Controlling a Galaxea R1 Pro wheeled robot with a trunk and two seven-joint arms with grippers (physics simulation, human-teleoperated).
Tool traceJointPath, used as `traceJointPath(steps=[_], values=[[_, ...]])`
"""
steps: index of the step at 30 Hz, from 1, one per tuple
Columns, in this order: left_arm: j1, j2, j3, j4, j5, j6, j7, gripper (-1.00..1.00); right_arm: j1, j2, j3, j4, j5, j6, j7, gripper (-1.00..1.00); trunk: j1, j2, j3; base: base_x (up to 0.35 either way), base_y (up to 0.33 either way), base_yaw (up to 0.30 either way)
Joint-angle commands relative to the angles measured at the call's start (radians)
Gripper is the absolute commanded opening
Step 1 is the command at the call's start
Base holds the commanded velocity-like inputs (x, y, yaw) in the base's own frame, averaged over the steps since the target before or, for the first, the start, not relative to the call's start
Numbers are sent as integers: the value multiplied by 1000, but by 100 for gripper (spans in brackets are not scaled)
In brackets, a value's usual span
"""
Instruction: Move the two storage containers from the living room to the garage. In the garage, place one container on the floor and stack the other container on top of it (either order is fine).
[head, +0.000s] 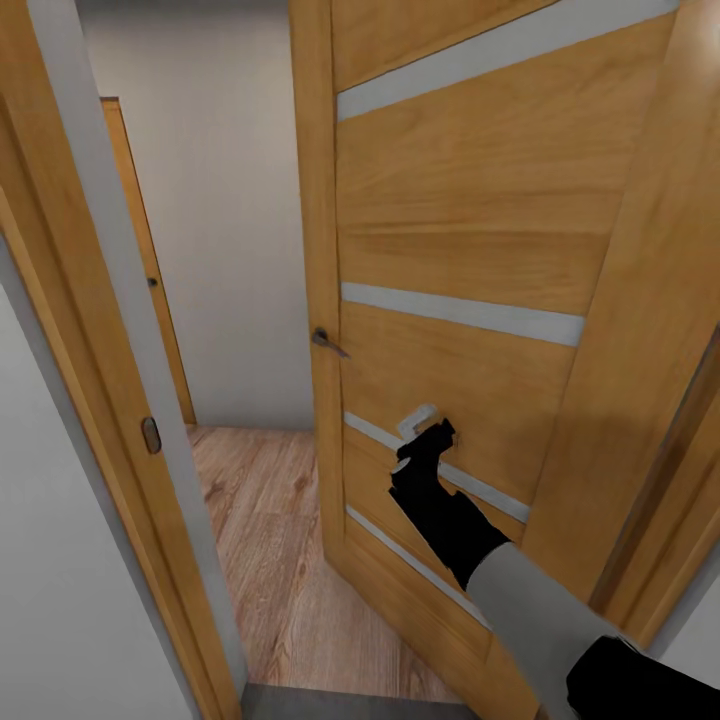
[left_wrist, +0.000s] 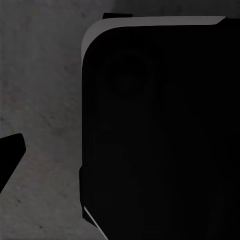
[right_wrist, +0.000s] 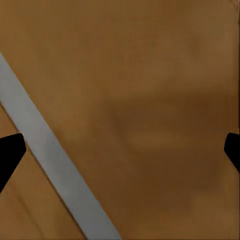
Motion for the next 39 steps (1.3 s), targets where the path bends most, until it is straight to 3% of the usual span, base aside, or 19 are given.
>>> traceJointPath(steps=[1,20,30,34,39], values=[[0,0,1,0,4,-2,1,100,-1,6,3,-4,3,10,-2,100,0,-1,-1,0,0,0],[0,0,0,0,4,-2,1,100,5,36,3,-14,-7,14,11,100,0,-1,-1,0,0,0],[0,0,0,0,4,-2,1,100,5,38,4,-15,-28,22,12,100,0,-1,-1,0,0,0],[0,0,1,0,4,-2,1,100,5,36,4,-15,-19,35,2,100,0,-1,-1,0,0,0],[0,0,2,-1,4,-2,1,100,5,32,3,-15,-19,45,-63,100,0,-1,-1,0,0,0]])
